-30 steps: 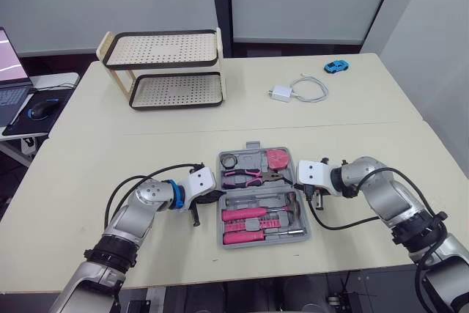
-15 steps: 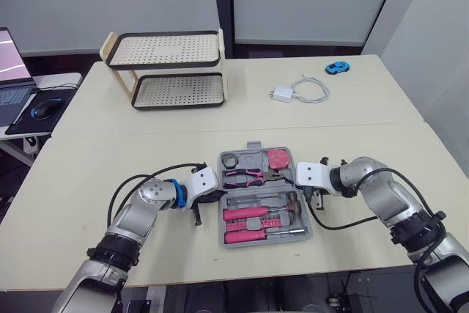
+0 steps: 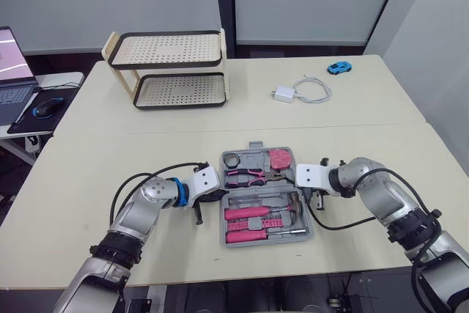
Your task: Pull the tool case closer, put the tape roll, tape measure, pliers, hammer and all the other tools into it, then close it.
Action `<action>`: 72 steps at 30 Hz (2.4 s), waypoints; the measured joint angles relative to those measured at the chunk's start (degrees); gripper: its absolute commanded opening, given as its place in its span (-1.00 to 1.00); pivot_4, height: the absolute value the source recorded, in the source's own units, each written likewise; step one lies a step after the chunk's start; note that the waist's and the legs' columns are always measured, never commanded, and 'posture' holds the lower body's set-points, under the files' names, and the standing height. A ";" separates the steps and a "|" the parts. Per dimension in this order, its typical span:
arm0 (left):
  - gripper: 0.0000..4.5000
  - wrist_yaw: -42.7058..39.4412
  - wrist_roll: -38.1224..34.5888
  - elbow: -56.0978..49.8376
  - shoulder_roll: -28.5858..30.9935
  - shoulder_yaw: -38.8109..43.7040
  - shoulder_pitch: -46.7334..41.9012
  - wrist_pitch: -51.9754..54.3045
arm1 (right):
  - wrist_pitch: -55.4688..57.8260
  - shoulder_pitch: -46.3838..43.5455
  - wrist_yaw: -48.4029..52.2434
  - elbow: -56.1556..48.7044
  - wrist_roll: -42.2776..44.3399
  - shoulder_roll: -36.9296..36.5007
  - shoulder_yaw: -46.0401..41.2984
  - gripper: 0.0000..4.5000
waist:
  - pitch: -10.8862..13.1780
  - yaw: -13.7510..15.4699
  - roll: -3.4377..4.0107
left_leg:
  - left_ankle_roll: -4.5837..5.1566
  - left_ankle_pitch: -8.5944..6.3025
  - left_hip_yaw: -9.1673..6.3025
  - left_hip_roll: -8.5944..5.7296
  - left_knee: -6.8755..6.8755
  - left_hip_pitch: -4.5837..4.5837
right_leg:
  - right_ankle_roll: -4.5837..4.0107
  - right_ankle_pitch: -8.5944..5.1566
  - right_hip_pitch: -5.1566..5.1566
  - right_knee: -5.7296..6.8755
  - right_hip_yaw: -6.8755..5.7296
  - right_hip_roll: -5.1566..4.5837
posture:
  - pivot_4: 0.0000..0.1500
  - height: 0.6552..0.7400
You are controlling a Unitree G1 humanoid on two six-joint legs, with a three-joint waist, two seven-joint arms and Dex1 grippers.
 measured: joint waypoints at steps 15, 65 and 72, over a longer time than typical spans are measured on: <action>-1.00 -2.47 -0.03 -1.41 -0.02 0.02 1.19 -0.04 | 7.23 5.04 2.73 -10.04 -0.30 -1.32 -0.44 -0.99 | 0.00 -0.16 0.00 | 0.00 -0.01 0.01 0.00 -0.04 -0.02 | 0.00 0.00 -0.04 -0.06 0.04 0.01 | 1.00 1.00; -1.00 -4.10 -1.18 -18.22 2.25 0.11 12.45 10.72 | 16.74 15.87 1.70 -24.29 -0.33 -3.21 -2.27 -0.99 | -0.03 -0.21 0.02 | 0.01 -0.01 -0.01 0.01 -0.03 0.04 | 0.01 -0.01 0.05 -0.04 0.00 0.07 | 1.00 1.00; -1.00 -4.12 -1.15 -16.66 1.77 0.01 11.06 10.58 | 16.74 15.19 1.36 -23.43 -0.33 -3.00 -2.25 -0.99 | -0.03 -0.18 0.02 | 0.01 -0.01 -0.02 0.00 -0.02 0.05 | 0.01 0.00 0.06 -0.04 -0.01 0.07 | 1.00 1.00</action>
